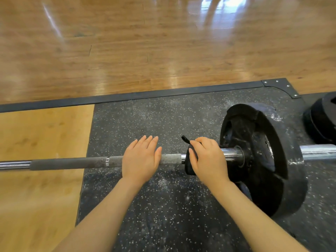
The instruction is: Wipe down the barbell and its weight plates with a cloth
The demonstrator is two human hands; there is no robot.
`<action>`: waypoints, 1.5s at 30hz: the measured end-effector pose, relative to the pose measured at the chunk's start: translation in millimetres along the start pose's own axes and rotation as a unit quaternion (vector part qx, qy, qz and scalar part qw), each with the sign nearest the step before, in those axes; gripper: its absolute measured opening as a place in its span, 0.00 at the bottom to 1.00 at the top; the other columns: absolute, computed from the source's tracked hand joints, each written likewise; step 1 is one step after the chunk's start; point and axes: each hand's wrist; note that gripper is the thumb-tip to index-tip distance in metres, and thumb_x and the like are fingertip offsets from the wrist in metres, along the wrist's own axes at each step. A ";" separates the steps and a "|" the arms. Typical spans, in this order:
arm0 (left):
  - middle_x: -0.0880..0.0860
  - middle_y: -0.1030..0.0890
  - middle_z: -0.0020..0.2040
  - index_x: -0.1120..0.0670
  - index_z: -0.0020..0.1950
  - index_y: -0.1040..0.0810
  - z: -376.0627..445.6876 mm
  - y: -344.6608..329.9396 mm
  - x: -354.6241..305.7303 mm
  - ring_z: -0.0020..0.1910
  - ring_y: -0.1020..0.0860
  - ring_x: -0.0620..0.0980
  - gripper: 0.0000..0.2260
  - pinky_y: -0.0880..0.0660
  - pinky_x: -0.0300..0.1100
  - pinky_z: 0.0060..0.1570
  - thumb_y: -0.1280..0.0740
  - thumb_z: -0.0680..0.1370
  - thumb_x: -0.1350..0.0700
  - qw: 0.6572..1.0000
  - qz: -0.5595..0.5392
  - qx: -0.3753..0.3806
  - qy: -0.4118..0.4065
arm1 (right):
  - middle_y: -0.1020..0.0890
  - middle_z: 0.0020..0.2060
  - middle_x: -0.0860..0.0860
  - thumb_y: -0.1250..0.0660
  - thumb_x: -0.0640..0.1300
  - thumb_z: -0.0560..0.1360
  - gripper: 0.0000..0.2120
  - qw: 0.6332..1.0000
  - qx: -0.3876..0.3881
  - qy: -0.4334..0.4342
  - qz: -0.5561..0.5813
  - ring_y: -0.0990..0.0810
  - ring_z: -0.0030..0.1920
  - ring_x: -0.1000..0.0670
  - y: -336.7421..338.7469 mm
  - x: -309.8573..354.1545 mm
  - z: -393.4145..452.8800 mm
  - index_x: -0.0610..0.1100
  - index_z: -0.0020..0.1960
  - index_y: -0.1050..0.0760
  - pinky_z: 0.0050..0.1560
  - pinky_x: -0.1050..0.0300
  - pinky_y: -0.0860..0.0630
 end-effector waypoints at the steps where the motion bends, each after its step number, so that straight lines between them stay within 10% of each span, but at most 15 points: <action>1: 0.50 0.27 0.70 0.51 0.73 0.30 -0.6 -0.5 -0.1 0.72 0.32 0.49 0.31 0.39 0.47 0.72 0.62 0.80 0.43 1.000 0.003 -0.003 0.000 | 0.20 0.46 0.48 0.34 0.44 0.77 0.08 0.999 0.039 -0.005 -0.009 0.24 0.45 0.44 0.8 -0.9 7.5 0.41 0.50 0.20 0.43 0.51 0.24; 7: 0.50 0.27 0.71 0.52 0.74 0.32 -2.3 -1.2 -0.8 0.73 0.33 0.49 0.32 0.40 0.47 0.72 0.63 0.79 0.44 1.000 0.008 -0.012 0.005 | 0.19 0.42 0.51 0.44 0.50 0.80 0.16 0.971 0.221 -0.086 -0.022 0.22 0.43 0.47 -1.5 -7.3 40.5 0.46 0.45 0.20 0.37 0.55 0.27; 17: 0.52 0.23 0.67 0.54 0.71 0.27 -10.4 0.5 -2.3 0.70 0.29 0.52 0.31 0.35 0.50 0.70 0.59 0.79 0.44 1.000 -0.012 -0.023 0.002 | 0.19 0.51 0.45 0.31 0.41 0.75 0.12 0.999 -0.038 -0.027 -0.026 0.22 0.50 0.45 -2.9 10.3 -20.3 0.38 0.57 0.20 0.50 0.53 0.23; 22: 0.51 0.25 0.69 0.53 0.73 0.29 -14.6 -0.3 -3.7 0.71 0.31 0.50 0.31 0.38 0.49 0.72 0.62 0.79 0.44 1.000 -0.001 -0.016 0.003 | 0.21 0.44 0.48 0.34 0.44 0.77 0.07 0.996 0.050 -0.040 -0.056 0.24 0.43 0.46 2.3 9.5 -3.7 0.42 0.51 0.21 0.40 0.54 0.26; 26: 0.50 0.26 0.70 0.53 0.73 0.29 -17.2 -0.8 -4.5 0.72 0.31 0.49 0.32 0.38 0.48 0.72 0.62 0.79 0.44 1.000 0.006 -0.014 0.008 | 0.27 0.68 0.46 0.41 0.49 0.81 0.22 0.989 0.133 -0.061 -0.031 0.31 0.69 0.44 2.5 2.8 8.5 0.41 0.72 0.33 0.65 0.53 0.32; 29: 0.51 0.24 0.67 0.54 0.71 0.27 -19.4 0.4 -5.7 0.69 0.28 0.50 0.31 0.35 0.50 0.70 0.60 0.80 0.44 1.000 0.004 -0.015 0.009 | 0.39 0.76 0.45 0.42 0.49 0.81 0.27 0.994 0.089 -0.064 -0.016 0.45 0.78 0.45 4.3 6.2 1.3 0.41 0.77 0.41 0.76 0.50 0.47; 38: 0.54 0.21 0.63 0.57 0.67 0.23 -29.8 1.4 -7.3 0.66 0.25 0.54 0.28 0.31 0.54 0.67 0.55 0.80 0.46 1.000 -0.016 -0.027 0.001 | 0.21 0.63 0.45 0.46 0.50 0.82 0.21 0.998 -0.004 0.062 0.010 0.24 0.64 0.45 11.1 -19.3 -40.6 0.38 0.64 0.23 0.68 0.45 0.29; 45: 0.54 0.20 0.62 0.57 0.67 0.23 -35.4 2.1 -9.7 0.66 0.24 0.54 0.27 0.31 0.53 0.67 0.54 0.80 0.47 0.999 -0.018 -0.034 0.001 | 0.23 0.65 0.46 0.49 0.51 0.82 0.23 0.994 -0.019 -0.082 -0.067 0.29 0.69 0.43 14.9 -28.8 -44.4 0.40 0.68 0.26 0.71 0.42 0.36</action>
Point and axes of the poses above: each hand's wrist, its own z-axis towards the middle knuckle, its own y-axis out of the back of the hand, x = y × z
